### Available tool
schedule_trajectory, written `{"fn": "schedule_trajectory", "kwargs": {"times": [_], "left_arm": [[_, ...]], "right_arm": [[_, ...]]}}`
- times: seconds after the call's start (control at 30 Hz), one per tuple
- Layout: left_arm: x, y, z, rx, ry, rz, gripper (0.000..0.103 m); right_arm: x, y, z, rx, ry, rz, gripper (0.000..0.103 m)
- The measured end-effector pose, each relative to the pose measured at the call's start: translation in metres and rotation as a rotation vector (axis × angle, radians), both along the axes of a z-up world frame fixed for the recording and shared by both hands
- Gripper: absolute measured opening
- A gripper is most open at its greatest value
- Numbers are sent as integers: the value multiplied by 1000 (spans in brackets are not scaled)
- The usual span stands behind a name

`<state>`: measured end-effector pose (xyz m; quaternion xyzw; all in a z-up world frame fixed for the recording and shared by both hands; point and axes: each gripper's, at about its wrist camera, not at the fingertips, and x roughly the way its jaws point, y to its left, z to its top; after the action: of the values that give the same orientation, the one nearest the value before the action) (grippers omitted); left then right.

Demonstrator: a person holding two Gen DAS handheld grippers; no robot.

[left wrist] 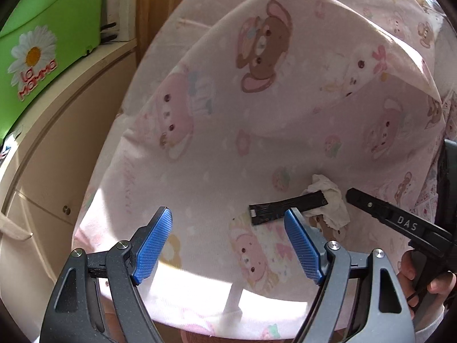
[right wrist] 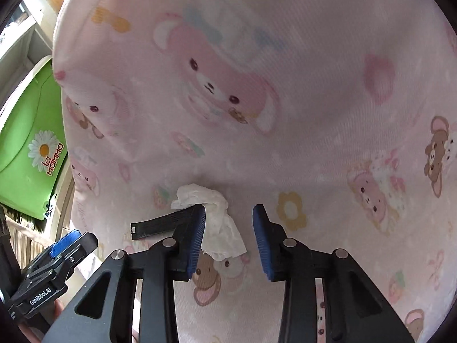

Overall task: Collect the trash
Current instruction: 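Grasp the white tissue with the right tool while the left tool nudges the comb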

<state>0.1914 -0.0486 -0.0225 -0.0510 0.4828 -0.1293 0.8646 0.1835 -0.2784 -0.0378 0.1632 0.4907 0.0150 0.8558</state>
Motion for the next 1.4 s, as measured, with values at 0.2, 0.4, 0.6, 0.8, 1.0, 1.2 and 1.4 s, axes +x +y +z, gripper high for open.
{"fn": "schedule_trajectory", "kwargs": {"times": [0.2, 0.4, 0.6, 0.8, 1.0, 1.2, 1.4], "left_arm": [[1, -32, -11, 92, -20, -122, 79], [5, -31, -23, 96, 15, -81, 79], [10, -27, -33, 90, 43, -63, 79], [7, -31, -36, 143, 22, -64, 79], [2, -57, -32, 198, -33, -168, 79], [2, -91, -39, 280, -116, -263, 67], [9, -101, -44, 254, -102, -268, 66]], "right_arm": [[6, 6, -12, -12, 29, 32, 38], [9, 20, -15, -43, 19, 68, 38], [13, 35, -23, -38, 26, 94, 38], [13, 42, -30, 24, 34, 133, 3], [-2, 24, -9, 47, -40, 41, 3], [-11, 10, 20, -43, -100, 37, 3], [-22, -10, 27, -67, -99, 45, 3]]}}
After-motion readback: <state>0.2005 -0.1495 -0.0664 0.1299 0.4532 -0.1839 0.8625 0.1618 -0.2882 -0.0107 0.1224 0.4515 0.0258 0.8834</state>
